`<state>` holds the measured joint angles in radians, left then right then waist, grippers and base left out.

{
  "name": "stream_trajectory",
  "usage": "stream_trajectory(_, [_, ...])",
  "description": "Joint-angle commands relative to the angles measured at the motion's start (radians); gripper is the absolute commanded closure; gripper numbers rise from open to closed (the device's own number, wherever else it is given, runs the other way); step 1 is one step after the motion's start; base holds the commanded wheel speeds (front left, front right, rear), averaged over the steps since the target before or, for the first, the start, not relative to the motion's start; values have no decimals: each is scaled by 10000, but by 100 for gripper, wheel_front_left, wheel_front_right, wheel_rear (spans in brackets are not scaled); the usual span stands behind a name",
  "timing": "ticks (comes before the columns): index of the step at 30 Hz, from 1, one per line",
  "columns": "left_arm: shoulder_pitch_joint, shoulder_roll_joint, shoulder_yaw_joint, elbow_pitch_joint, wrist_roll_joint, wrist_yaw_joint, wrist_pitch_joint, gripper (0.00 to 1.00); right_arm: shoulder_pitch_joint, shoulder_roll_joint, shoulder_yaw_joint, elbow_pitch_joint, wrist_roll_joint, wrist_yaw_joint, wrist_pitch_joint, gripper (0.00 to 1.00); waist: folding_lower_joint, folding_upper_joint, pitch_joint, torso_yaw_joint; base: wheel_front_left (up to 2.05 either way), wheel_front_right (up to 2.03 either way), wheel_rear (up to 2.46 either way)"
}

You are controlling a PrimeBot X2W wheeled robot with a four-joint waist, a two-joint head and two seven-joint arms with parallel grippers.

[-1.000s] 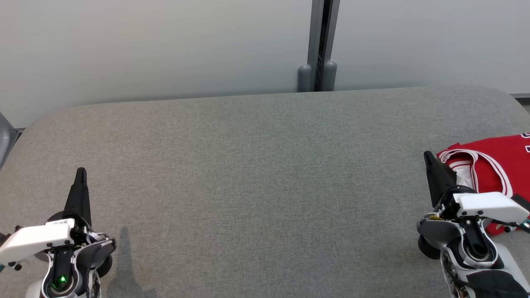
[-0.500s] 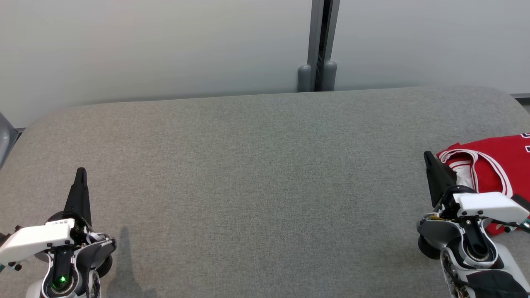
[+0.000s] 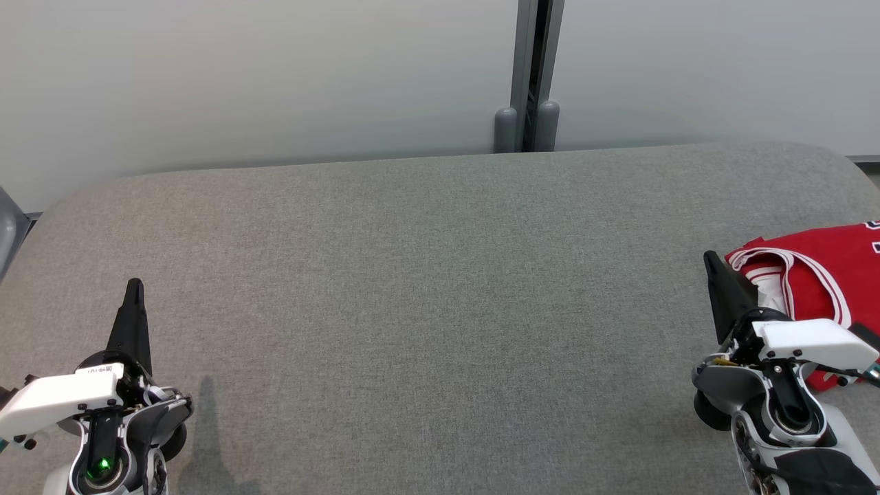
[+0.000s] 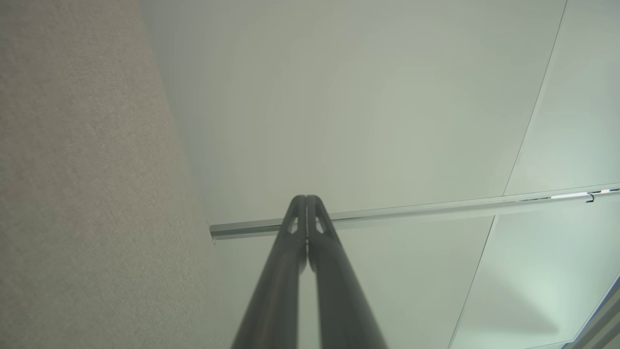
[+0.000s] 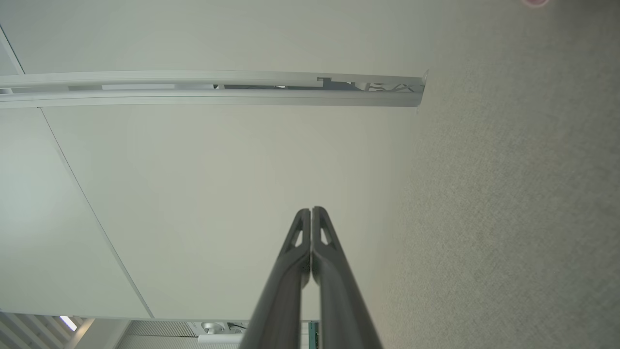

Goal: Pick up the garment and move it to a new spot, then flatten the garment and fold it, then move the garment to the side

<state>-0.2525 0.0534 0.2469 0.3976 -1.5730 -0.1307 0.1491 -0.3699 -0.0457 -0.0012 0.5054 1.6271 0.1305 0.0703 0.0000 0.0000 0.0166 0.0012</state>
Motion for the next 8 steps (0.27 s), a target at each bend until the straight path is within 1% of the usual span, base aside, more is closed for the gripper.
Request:
stream_trajectory(1, [-175, 26, 50, -7, 16, -38, 5, 100, -61, -85, -8, 16, 8, 2, 48, 100, 0, 0, 0, 0, 0, 0, 0])
stream_trajectory(8, [-176, 23, 52, -7, 20, -38, 8, 100, -61, -85, -8, 16, 8, 4, 48, 100, 0, 0, 0, 0, 0, 0, 0])
